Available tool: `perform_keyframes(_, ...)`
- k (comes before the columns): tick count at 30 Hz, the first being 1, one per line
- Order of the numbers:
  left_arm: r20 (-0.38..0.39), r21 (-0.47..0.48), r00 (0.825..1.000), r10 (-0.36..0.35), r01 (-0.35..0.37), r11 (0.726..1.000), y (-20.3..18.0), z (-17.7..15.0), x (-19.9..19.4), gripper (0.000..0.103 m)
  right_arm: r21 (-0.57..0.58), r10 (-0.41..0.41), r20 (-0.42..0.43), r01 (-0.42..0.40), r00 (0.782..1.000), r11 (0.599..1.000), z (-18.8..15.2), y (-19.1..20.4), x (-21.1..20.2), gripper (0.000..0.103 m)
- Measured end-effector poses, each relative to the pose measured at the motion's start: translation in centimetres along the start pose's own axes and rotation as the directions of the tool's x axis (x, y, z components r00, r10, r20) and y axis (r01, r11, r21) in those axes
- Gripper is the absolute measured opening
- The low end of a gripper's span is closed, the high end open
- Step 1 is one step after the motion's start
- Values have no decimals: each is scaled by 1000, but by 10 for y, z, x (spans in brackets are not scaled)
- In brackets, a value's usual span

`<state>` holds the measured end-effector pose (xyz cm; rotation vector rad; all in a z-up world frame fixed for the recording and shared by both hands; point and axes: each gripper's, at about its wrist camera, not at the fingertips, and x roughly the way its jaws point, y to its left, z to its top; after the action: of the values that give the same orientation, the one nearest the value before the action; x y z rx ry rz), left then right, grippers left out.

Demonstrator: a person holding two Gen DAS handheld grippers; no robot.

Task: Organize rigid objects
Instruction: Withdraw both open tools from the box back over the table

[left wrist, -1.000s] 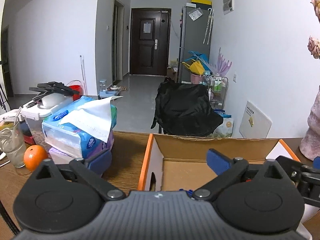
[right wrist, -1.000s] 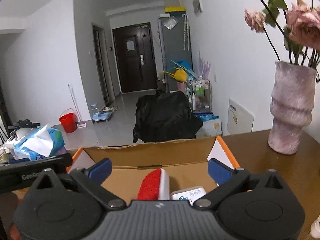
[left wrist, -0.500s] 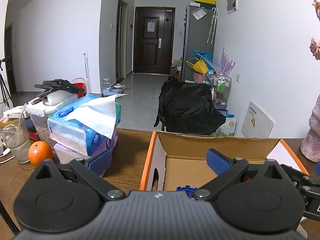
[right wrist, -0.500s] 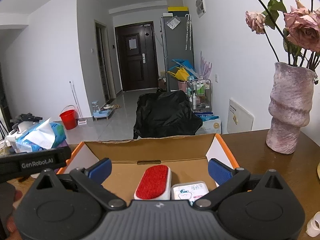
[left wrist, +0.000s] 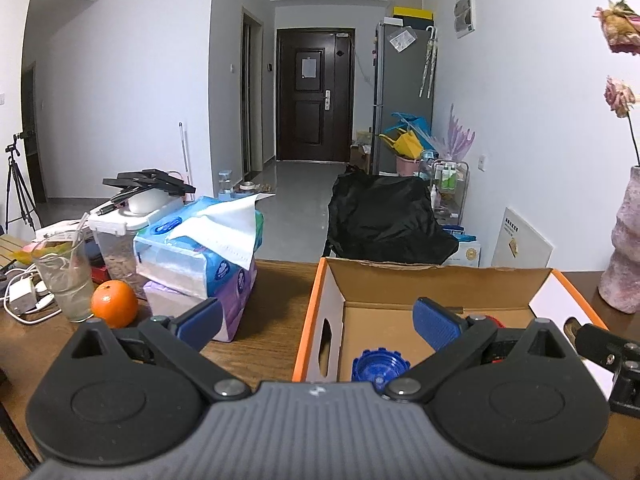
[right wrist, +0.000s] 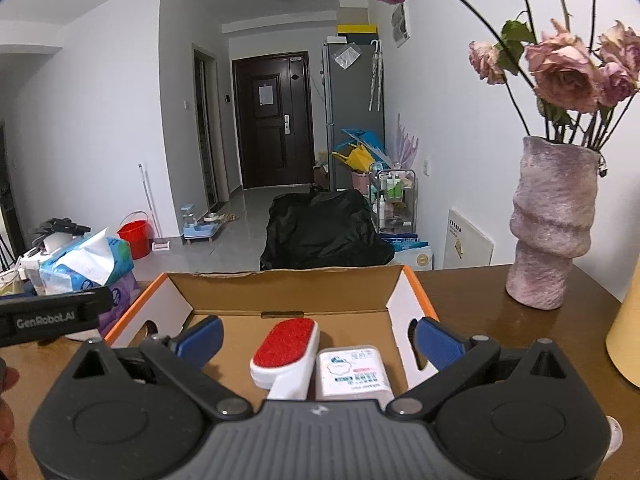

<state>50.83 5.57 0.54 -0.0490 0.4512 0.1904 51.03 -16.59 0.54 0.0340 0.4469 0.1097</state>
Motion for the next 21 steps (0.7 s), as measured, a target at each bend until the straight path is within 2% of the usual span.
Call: perform_keyframes(21,22,-7,1000,-16,16,1000,8,-29,-76,103,-52,-12,43,14,999,999,-37,-10,-79,103)
